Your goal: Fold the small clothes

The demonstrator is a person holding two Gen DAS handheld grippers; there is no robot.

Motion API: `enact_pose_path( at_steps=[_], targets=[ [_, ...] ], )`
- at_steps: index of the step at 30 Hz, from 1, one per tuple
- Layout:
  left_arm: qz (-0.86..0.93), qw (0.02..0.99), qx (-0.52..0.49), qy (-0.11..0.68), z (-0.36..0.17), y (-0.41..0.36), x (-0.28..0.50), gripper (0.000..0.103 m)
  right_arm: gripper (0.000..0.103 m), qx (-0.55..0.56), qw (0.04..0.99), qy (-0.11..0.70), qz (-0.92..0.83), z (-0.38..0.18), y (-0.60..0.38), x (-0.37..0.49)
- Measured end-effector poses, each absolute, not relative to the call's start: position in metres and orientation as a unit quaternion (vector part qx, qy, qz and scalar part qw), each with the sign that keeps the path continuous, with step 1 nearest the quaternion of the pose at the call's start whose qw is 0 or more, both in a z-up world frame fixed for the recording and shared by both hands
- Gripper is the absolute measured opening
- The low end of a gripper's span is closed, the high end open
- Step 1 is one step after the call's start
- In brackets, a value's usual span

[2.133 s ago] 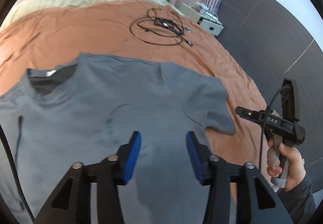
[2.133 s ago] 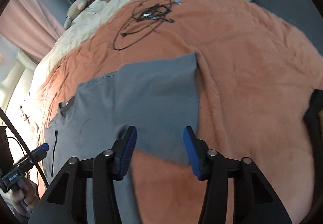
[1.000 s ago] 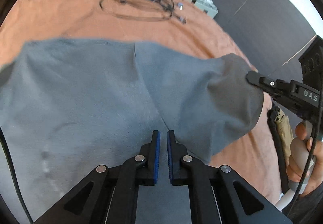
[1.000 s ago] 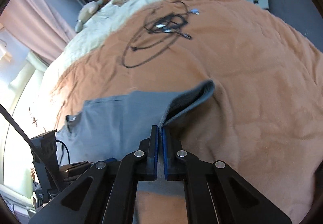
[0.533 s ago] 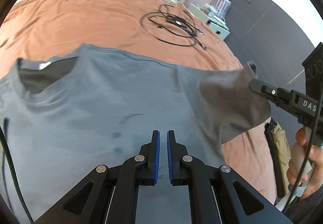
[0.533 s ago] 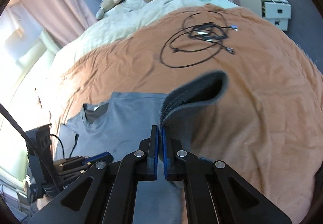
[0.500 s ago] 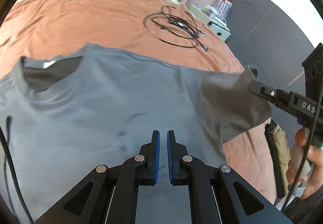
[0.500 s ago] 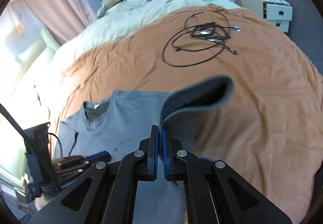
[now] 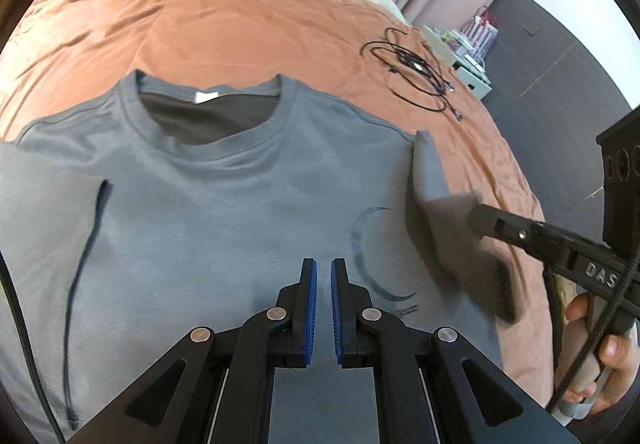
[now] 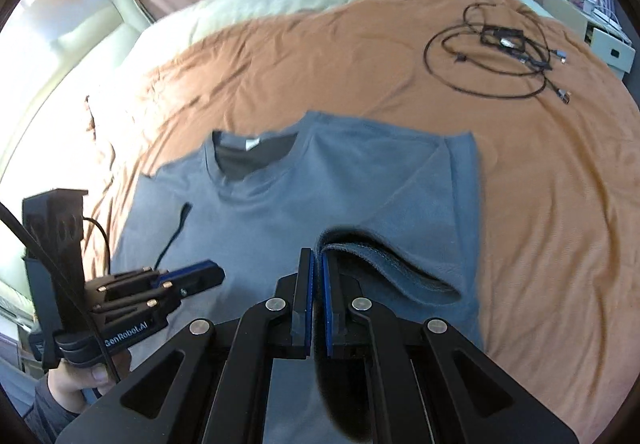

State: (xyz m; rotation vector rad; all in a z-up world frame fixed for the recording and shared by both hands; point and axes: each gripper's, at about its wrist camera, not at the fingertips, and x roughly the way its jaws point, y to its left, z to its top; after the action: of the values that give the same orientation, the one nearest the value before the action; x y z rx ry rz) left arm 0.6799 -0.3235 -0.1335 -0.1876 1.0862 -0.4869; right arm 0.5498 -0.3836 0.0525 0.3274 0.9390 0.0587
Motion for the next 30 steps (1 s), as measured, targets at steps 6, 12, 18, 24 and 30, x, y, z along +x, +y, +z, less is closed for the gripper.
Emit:
enact_pose_path(
  at_steps=[6, 12, 18, 24, 30],
  targets=[
    [-0.228, 0.822, -0.081, 0.515, -0.139, -0.332, 0.682, 0.047, 0.069, 0.172, 0.890, 0.423, 0.006, 0.058, -0.409, 0.539],
    [-0.248, 0.818, -0.070, 0.515, -0.148, -0.355, 0.684, 0.052, 0.066, 0.176, 0.885, 0.428, -0.054, 0.038, -0.438, 0.524],
    [-0.255, 0.810, -0.044, 0.527, -0.170, -0.383, 0.689, 0.052, 0.034, 0.182, 0.864, 0.464, -0.075, 0.003, -0.453, 0.526],
    [-0.254, 0.819, -0.021, 0.514, -0.180, -0.403, 0.692, 0.032, 0.023, 0.178, 0.841, 0.501, -0.096, -0.024, -0.456, 0.528],
    [-0.260, 0.820, -0.040, 0.509, -0.171, -0.401, 0.689, 0.004, 0.014, 0.183, 0.840, 0.503, -0.086, -0.031, -0.458, 0.524]
  ],
)
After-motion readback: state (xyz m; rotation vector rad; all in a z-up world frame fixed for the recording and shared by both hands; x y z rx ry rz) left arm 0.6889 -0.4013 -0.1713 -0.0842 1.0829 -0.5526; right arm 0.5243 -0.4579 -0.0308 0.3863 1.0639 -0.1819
